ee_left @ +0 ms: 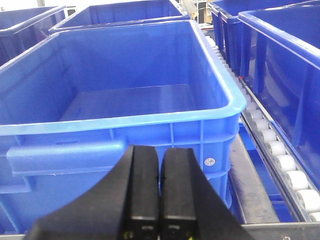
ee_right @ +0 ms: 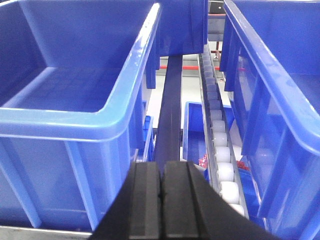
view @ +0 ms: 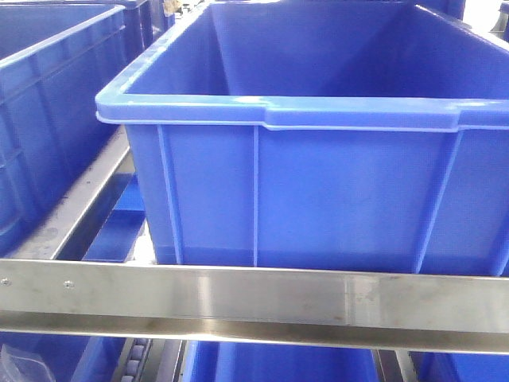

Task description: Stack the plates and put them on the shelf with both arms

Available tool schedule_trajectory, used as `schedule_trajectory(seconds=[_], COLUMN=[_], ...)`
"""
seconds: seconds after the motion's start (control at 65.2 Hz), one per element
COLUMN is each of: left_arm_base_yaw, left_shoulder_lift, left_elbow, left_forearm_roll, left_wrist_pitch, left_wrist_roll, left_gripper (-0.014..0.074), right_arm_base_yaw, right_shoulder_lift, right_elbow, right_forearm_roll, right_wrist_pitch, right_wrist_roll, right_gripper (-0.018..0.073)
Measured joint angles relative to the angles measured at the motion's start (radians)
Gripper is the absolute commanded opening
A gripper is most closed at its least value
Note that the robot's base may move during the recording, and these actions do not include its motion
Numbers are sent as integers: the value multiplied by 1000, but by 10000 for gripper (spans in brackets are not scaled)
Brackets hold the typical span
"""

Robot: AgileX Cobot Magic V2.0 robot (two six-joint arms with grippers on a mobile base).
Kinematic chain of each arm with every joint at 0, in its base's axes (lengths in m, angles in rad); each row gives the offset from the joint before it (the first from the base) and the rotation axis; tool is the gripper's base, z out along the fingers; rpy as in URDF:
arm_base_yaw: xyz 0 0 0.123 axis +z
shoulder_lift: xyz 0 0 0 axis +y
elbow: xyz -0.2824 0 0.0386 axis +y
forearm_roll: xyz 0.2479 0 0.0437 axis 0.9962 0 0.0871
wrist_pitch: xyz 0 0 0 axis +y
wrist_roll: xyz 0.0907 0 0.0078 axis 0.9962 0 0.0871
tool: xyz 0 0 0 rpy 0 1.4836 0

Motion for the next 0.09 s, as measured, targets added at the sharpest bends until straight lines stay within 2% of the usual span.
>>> schedule_trajectory(seconds=[0.092], left_arm_base_yaw=[0], left_shoulder_lift=[0], left_elbow=[0], left_forearm_roll=[0], left_wrist_pitch=[0], left_wrist_roll=[0], left_gripper=[82], right_arm_base_yaw=[0], right_shoulder_lift=[0], right_elbow=[0], right_forearm_roll=[0], right_wrist_pitch=[0], right_wrist_roll=[0], right_gripper=[55])
